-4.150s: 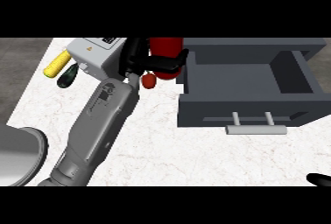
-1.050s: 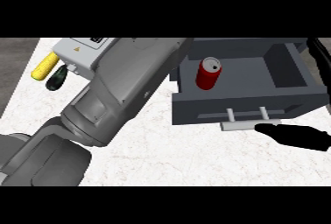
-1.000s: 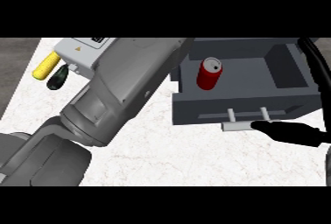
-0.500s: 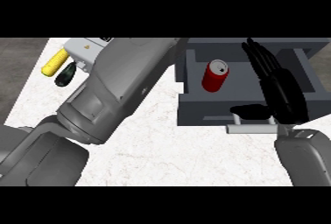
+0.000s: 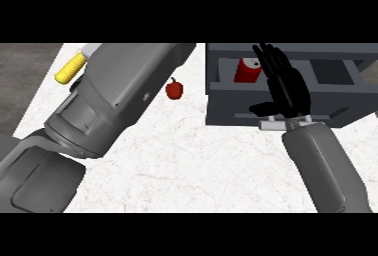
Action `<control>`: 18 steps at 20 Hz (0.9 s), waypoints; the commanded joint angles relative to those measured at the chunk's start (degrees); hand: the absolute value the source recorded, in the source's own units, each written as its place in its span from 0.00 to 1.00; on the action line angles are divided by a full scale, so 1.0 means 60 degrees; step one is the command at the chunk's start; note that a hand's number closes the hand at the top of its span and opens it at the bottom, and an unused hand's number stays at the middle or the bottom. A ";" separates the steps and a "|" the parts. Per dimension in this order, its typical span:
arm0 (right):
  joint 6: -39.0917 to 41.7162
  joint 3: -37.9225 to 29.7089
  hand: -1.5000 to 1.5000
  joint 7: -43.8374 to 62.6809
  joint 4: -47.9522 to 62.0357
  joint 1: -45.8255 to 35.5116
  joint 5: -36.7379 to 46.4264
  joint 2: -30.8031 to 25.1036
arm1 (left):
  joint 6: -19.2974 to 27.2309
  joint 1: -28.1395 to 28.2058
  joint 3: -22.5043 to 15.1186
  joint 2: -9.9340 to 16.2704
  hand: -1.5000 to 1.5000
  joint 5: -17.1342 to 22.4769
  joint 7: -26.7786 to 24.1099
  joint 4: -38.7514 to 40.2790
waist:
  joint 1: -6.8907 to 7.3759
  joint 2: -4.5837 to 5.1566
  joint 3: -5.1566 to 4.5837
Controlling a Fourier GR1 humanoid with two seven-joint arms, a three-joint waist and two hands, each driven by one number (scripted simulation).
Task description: Pick up the can, place it into the drawer and close the drawer
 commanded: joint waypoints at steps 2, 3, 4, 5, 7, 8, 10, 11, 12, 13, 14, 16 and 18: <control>-0.1154 -0.0345 0.00 0.0018 0.2402 -0.1460 0.0690 0.0392 | -0.0067 0.0256 0.0065 0.0319 0.00 -0.0100 0.0324 -0.0444 | 0.0142 -0.0021 -0.0002; -0.1515 -0.0641 0.00 -0.0028 0.2712 -0.1709 0.0660 0.0265 | -0.0429 0.0497 0.0013 0.0679 0.00 -0.0161 0.0168 -0.0514 | 0.0241 0.0001 -0.0002; -0.1757 -0.0523 0.00 0.0280 0.2922 -0.1746 0.1056 0.0341 | -0.0367 0.0760 -0.0030 0.0674 0.00 -0.0177 0.0299 -0.0763 | 0.0271 -0.0060 -0.0008; -0.2313 -0.0708 0.00 0.0078 0.3275 -0.2022 0.0963 0.0509 | -0.0362 0.0563 0.0063 0.0696 0.00 -0.0143 0.0393 -0.0748 | 0.0231 -0.0010 -0.0001; -0.2679 -0.1036 0.00 -0.0082 0.3942 -0.2344 0.0913 0.0300 | -0.0104 0.1104 -0.0119 0.0517 0.00 -0.0259 0.0431 -0.1150 | 0.0416 -0.0052 -0.0002; -0.2223 -0.0987 0.00 0.0067 0.4069 -0.2979 0.0937 0.0342 | 0.0003 0.0905 -0.0068 0.0641 0.00 -0.0318 0.0561 -0.1277 | 0.0240 -0.0063 -0.0005; -0.3041 -0.1141 0.00 -0.0113 0.4894 -0.3122 0.1109 0.0386 | -0.0080 0.1078 -0.0226 0.0747 0.00 -0.0451 0.0805 -0.1430 | 0.0367 -0.0029 -0.0001; -0.3016 -0.1220 0.00 -0.0170 0.4973 -0.3299 0.1049 0.0288 | -0.0631 0.1430 -0.0193 0.1314 0.00 -0.0381 0.0915 -0.1618 | 0.0491 -0.0046 -0.0006; -0.3123 -0.1380 0.00 -0.0278 0.5409 -0.3594 0.0979 0.0233 | -0.0473 0.1016 -0.0150 0.1197 0.00 -0.0326 0.1282 -0.1844 | 0.0544 -0.0027 -0.0001; -0.3327 -0.1450 0.00 -0.0285 0.5758 -0.3827 0.1058 0.0197 | -0.0263 0.1471 -0.0232 0.0955 0.00 -0.0439 0.0926 -0.1838 | 0.0520 0.0020 0.0000; -0.3252 -0.1497 0.00 -0.0091 0.5950 -0.4229 0.1133 0.0147 | -0.0386 0.1435 -0.0246 0.1189 0.00 -0.0444 0.1081 -0.2040 | 0.0639 0.0008 -0.0004; -0.3676 -0.1538 0.00 -0.0029 0.6411 -0.4567 0.1268 0.0311 | -0.0754 0.1728 -0.0173 0.1410 0.00 -0.0401 0.0983 -0.2160 | 0.0616 0.0075 -0.0003; -0.4042 -0.1596 0.00 -0.0131 0.6761 -0.4698 0.1326 0.0340 | -0.0559 0.1842 -0.0302 0.1440 0.00 -0.0524 0.1238 -0.2427 | 0.0638 0.0056 0.0000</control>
